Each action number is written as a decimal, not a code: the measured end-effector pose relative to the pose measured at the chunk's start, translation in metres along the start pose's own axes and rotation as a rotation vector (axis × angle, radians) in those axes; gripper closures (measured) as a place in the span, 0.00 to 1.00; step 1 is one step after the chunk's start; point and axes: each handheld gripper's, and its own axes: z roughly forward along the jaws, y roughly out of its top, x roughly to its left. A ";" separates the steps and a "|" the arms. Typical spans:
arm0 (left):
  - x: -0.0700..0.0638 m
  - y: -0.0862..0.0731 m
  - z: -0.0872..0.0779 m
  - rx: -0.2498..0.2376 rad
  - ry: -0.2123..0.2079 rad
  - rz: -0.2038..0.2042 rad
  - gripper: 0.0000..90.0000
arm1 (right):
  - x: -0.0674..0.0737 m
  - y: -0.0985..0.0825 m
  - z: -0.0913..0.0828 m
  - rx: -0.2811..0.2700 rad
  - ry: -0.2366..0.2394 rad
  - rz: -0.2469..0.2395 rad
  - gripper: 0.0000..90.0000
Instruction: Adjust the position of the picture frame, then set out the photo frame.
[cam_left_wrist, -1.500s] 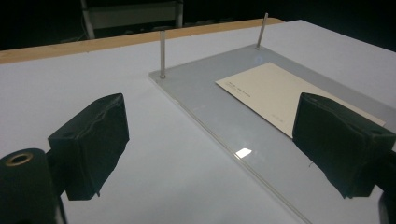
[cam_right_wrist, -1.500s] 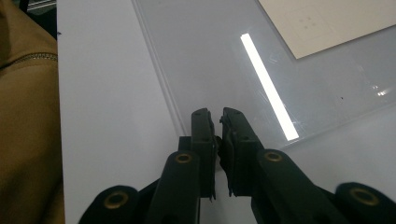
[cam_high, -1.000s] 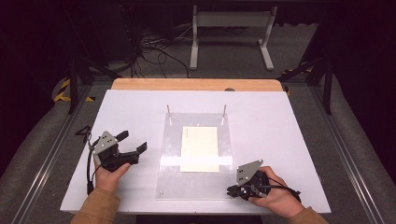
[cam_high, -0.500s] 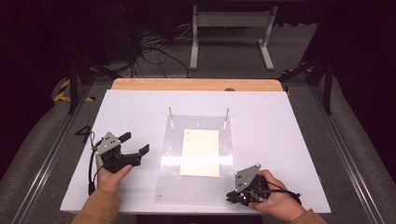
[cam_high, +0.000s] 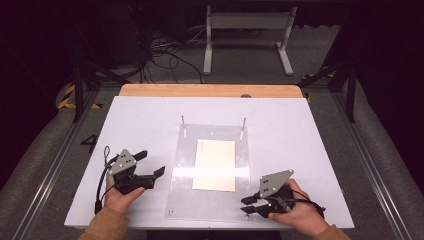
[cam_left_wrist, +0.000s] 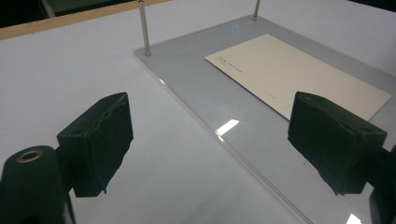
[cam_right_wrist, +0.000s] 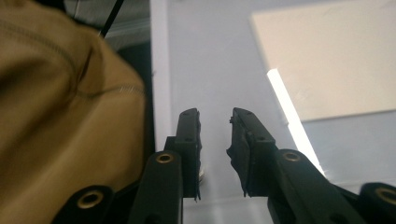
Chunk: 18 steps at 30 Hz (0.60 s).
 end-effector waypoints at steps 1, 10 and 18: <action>0.000 0.000 0.000 0.000 0.000 0.000 0.17 | 0.000 0.000 0.000 0.000 0.000 0.000 0.78; -0.001 0.002 0.001 -0.002 -0.001 -0.011 0.17 | -0.026 -0.003 -0.027 -0.279 -0.256 0.121 0.68; 0.001 0.002 0.003 0.001 0.004 -0.048 0.17 | -0.052 -0.002 -0.037 -0.396 -0.341 0.174 0.64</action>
